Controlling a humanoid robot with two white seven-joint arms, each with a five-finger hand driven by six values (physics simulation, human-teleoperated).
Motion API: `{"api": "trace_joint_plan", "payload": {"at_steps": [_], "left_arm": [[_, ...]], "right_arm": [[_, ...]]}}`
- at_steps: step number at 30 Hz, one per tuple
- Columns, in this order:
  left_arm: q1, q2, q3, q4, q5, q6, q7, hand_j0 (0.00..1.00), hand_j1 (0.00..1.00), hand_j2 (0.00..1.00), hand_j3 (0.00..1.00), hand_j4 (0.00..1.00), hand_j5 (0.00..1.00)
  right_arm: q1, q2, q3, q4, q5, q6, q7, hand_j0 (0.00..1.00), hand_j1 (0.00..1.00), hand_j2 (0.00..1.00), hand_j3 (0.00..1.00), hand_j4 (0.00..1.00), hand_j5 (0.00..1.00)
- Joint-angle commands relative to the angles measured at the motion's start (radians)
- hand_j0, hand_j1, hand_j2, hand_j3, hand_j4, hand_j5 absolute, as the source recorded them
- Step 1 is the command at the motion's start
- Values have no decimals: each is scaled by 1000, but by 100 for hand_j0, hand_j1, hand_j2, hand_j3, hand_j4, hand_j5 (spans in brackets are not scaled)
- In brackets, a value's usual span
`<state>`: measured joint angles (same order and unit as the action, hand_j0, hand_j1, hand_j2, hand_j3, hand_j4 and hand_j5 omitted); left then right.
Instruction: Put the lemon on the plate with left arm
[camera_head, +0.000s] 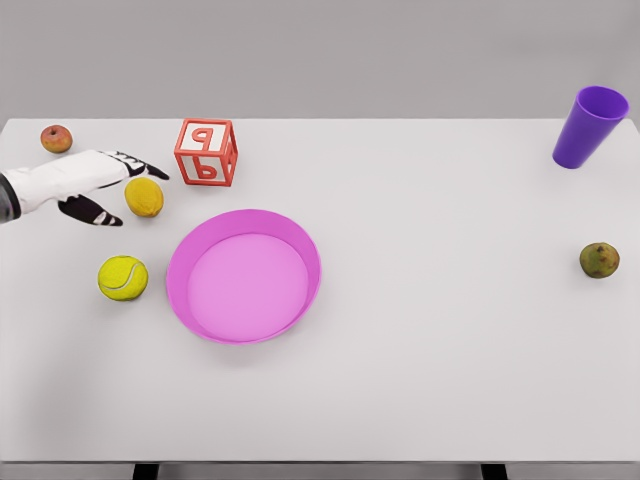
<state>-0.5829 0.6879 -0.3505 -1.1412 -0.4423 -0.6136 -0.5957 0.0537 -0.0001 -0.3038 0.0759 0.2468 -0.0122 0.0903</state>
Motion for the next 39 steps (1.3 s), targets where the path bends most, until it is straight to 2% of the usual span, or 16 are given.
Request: {"api": "trace_joint_plan", "payload": {"at_steps": [1,20,39], "left_arm": [[0,-5,1,8,2,3,0,87,87,87,87,87,87],[-29,-39,1,87,-19,3,0,87,87,87,87,87,87],[-38,-70,-1,89,-29,3,0,85,85,85,85,85,85]], "right_arm": [[0,0,0,1,0,0,0,100,100,100,100,100,100],[0,0,0,-1,0,0,0,100,100,100,100,100,100],[0,0,0,1,0,0,0,100,100,100,100,100,100]]}}
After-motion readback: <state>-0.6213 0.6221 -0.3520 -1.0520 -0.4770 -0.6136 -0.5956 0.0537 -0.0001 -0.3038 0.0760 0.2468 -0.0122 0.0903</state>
